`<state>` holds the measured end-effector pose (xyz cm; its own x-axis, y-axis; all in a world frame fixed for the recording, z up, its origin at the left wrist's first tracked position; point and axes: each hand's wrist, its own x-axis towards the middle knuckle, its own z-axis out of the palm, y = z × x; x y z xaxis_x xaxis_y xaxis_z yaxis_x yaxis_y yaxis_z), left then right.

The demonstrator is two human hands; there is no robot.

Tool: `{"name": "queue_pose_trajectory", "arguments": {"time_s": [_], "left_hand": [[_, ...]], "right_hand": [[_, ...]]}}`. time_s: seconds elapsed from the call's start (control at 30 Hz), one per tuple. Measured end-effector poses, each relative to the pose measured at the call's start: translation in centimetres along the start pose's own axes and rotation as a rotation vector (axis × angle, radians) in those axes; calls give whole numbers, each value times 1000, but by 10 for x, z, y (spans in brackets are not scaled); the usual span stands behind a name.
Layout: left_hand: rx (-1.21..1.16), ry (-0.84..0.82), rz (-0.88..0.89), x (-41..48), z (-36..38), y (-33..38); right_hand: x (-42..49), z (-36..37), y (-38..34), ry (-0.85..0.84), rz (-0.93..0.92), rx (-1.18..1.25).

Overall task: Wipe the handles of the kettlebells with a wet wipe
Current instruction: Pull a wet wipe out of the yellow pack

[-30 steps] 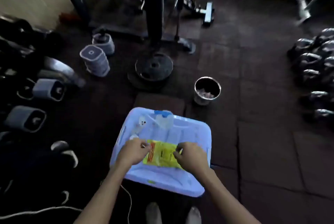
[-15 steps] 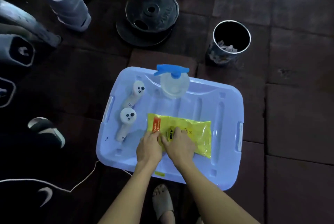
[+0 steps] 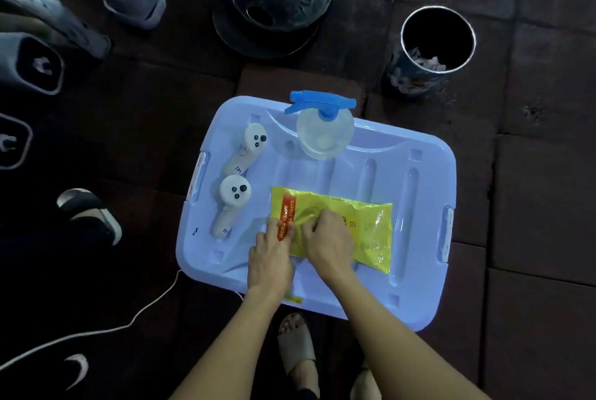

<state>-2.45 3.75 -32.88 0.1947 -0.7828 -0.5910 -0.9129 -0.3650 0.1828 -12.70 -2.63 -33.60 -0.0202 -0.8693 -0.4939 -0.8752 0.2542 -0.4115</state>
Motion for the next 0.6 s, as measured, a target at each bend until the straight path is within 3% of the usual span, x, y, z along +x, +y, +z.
{"name": "queue_pose_trajectory", "arguments": {"time_s": [0.2,0.37,0.5,0.6], "left_hand": [[94,45,-41,3,-5,14],[-120,278,0,5,-1,31],[-250,310,155,5,4,48],[-358,238,139,6,0,62]], "right_hand": [[-7,-58,58,84,169,416],[-4,-82,88,-2,389,897],[-3,-88,98,36,393,984],[-6,-88,103,26,407,999]]}}
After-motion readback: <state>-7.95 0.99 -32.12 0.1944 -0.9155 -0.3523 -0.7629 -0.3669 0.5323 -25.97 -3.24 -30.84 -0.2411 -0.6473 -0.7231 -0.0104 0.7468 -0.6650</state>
